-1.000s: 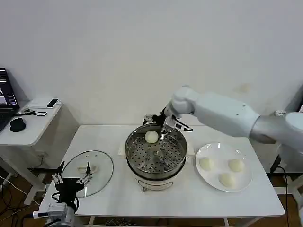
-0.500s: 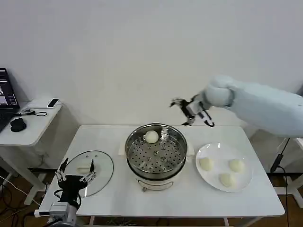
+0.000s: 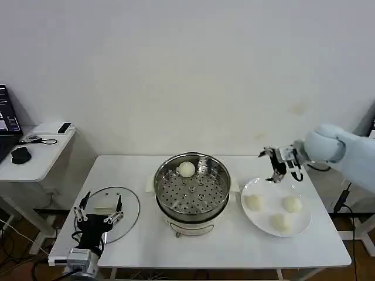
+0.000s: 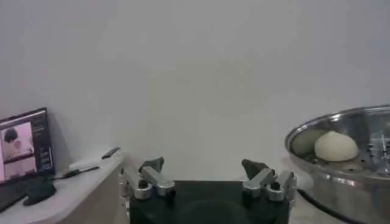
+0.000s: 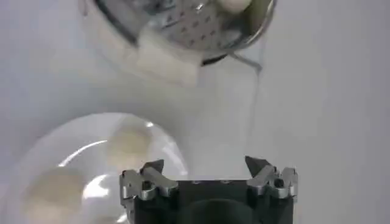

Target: Take steamed baozi put them in steamer then cover it.

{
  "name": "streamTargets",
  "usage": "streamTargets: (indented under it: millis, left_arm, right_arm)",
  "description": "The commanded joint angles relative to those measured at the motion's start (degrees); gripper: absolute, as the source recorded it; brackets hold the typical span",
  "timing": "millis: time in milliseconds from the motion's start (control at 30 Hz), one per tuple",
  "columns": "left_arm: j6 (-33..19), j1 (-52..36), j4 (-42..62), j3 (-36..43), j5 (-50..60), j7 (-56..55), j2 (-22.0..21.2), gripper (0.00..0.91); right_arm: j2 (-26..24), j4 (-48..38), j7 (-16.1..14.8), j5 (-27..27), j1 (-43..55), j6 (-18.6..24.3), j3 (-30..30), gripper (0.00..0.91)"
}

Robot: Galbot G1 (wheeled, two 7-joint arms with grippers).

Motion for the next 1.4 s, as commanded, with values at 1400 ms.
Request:
streamTargets:
  millis: [1400]
  left_arm:
    - [-0.3,-0.4,2.6,0.6,1.4,-0.2,-0.7,0.907]
  right_arm:
    - [14.4,-21.0,-5.8,-7.7,-26.9,-2.6,18.1,0.665]
